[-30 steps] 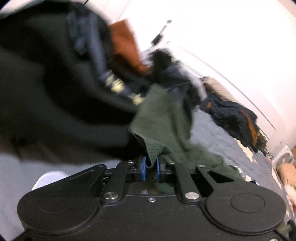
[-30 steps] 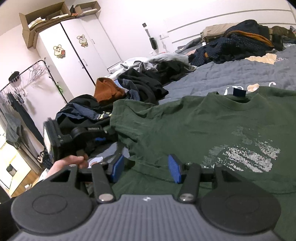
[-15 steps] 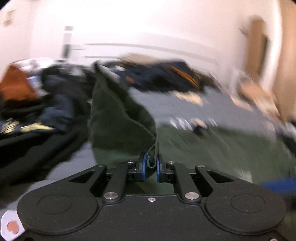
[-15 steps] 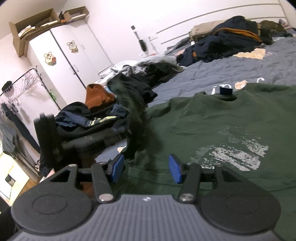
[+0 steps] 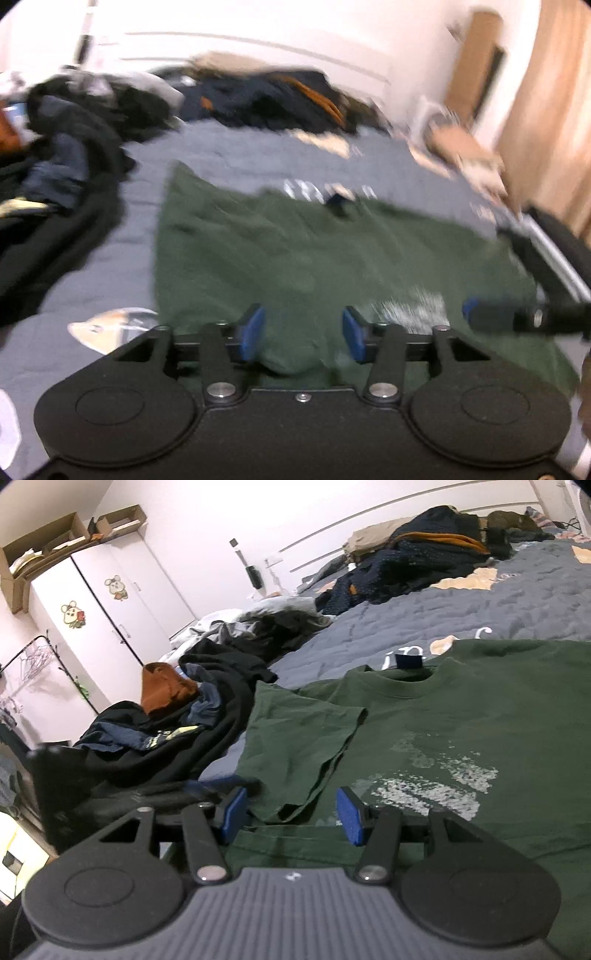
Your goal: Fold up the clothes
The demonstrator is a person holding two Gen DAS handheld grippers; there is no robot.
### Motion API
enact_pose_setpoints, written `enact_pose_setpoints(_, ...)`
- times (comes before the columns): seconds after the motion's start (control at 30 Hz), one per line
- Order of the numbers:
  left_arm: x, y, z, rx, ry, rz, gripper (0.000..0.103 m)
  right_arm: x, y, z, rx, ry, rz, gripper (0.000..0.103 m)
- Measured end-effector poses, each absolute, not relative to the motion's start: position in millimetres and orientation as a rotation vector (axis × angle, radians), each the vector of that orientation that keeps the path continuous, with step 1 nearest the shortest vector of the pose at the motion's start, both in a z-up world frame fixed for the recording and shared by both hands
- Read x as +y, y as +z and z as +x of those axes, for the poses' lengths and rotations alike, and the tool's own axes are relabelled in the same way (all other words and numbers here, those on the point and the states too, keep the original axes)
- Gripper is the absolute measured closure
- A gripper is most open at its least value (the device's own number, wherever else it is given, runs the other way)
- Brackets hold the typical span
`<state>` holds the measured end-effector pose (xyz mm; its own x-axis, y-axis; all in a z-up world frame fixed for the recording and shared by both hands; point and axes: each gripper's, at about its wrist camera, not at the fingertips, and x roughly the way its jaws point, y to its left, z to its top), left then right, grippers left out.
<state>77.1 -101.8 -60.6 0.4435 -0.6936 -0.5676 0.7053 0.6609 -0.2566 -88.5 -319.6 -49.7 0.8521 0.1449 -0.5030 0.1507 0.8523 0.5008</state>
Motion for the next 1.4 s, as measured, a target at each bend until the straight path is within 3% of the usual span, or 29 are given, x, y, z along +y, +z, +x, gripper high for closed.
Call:
enact_pose_setpoints(0.07, -89.6, -57.7, 82.0, 0.684, -0.791, -0.007, 0.055, -323.9, -52.9, -87.9, 0.563, -0.017, 0.566, 0.050)
enact_pose_setpoints(0.23, -92.8, -67.4, 70.6, 0.551, -0.655, 0.352, 0.056, -332.0, -61.7, -85.8, 0.579, -0.061, 0.577, 0.050)
enact_pose_setpoints(0.33, -90.6, -75.4, 71.5, 0.570, -0.682, 0.381, 0.056, -334.3, -64.6, -85.5, 0.578, -0.068, 0.588, 0.050)
enact_pose_setpoints(0.63, -77.7, -70.9, 92.3, 0.641, -0.739, 0.174, 0.056, -337.1, -59.0, -70.6, 0.574, -0.102, 0.549, 0.050)
enact_pose_setpoints(1.0, -76.5, -79.2, 101.3, 0.731, -0.774, 0.107, 0.056, -316.9, -15.7, 65.7, 0.562, 0.015, 0.348, 0.050)
enact_pose_setpoints(1.4, -66.9, -88.5, 118.8, 0.776, -0.773, 0.043, 0.056, -282.8, -39.1, 180.0, 0.699, 0.152, 0.193, 0.049)
